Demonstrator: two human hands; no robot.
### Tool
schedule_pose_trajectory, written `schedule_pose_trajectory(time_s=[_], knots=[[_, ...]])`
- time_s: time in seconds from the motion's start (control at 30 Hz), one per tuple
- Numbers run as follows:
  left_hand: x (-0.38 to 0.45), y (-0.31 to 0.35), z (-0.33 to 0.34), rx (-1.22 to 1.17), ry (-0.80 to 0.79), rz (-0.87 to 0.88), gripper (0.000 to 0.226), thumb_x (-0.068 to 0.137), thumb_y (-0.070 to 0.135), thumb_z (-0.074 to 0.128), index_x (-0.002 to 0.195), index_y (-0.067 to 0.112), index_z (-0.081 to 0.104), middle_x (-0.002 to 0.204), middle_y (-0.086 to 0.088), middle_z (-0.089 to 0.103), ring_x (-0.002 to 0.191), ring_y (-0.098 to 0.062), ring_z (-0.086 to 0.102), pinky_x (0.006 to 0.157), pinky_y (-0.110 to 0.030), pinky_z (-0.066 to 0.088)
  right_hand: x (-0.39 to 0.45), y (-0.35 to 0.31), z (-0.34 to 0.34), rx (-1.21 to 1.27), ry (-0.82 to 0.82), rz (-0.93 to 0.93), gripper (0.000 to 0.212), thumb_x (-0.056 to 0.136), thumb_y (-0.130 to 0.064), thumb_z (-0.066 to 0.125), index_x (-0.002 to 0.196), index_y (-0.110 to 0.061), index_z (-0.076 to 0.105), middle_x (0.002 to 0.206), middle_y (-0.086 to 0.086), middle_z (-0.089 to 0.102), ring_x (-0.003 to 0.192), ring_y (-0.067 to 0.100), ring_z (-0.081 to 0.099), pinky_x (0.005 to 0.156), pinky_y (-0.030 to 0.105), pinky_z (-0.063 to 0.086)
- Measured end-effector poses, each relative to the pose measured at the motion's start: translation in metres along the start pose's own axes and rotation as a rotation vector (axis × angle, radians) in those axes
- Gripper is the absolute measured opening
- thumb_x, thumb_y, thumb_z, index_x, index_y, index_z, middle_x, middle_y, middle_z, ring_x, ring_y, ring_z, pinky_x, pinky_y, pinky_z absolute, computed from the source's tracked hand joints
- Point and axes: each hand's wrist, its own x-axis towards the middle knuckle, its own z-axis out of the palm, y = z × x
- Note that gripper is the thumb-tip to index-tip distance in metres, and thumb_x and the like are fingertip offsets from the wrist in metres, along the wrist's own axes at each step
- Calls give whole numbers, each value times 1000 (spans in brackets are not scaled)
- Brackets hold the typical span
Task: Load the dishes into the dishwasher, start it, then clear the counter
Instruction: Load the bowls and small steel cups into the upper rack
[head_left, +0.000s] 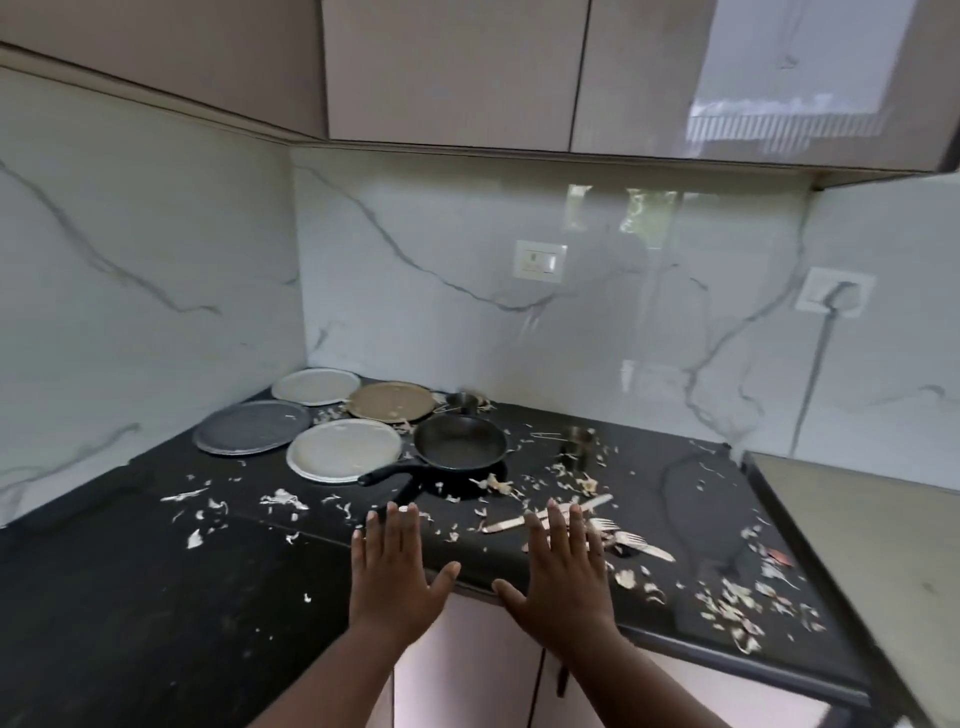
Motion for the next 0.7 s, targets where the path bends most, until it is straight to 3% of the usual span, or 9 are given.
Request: schedule_pose_trajectory(time_s=[0.07, 0.17, 0.23, 0.4, 0.5, 0.6, 0.7], knots=[[10, -11, 1, 15, -10, -45, 109, 62, 78, -3, 153, 19, -15, 161, -8, -16, 146, -29, -21, 117, -46, -14, 15, -6, 2, -22, 9, -6, 90, 71, -73, 40, 137, -12, 47, 143, 20, 47, 136, 41, 37, 112, 47, 9], [32, -16, 6, 40, -22, -77, 108, 62, 77, -4, 153, 20, -14, 162, -8, -14, 147, -30, -19, 118, -46, -13, 43, -2, 5, 24, -26, 11, 87, 89, -68, 36, 155, -19, 7, 162, 12, -4, 148, 35, -9, 118, 44, -6], [53, -11, 10, 59, -25, -73, 108, 62, 77, -4, 153, 20, -14, 162, -8, -15, 147, -30, -19, 117, -46, -13, 66, 6, 11, 121, -71, 77, 88, 90, -68, 36, 155, -22, -2, 162, 6, -11, 147, 31, -19, 119, 46, -6], [133, 19, 20, 88, 8, -31, 102, 72, 79, 4, 154, 21, -10, 162, -8, -12, 148, -28, -16, 116, -44, -12, 136, 36, 26, 360, -66, 218, 85, 90, -66, 40, 154, -22, 6, 163, 5, 4, 150, 28, -7, 121, 44, 4], [188, 40, 32, 93, 7, -43, 95, 83, 78, 17, 155, 21, -8, 162, -8, -10, 148, -28, -14, 118, -45, -11, 183, 61, 32, 484, -92, 307, 81, 87, -64, 47, 150, -22, 20, 156, 7, 29, 147, 28, 18, 118, 44, 21], [242, 60, 45, 85, -5, -69, 91, 89, 71, 32, 155, 20, -3, 163, -9, -7, 149, -28, -10, 119, -45, -8, 233, 86, 40, 655, -143, 416, 69, 87, -60, 53, 141, -21, 34, 138, 6, 50, 127, 26, 47, 103, 40, 39], [290, 73, 55, 117, -18, -123, 91, 88, 73, 32, 155, 19, 2, 163, -9, -1, 149, -29, -3, 120, -46, -4, 281, 106, 52, 863, -231, 525, 50, 90, -53, 55, 124, -18, 46, 108, 3, 60, 96, 20, 57, 86, 33, 44]])
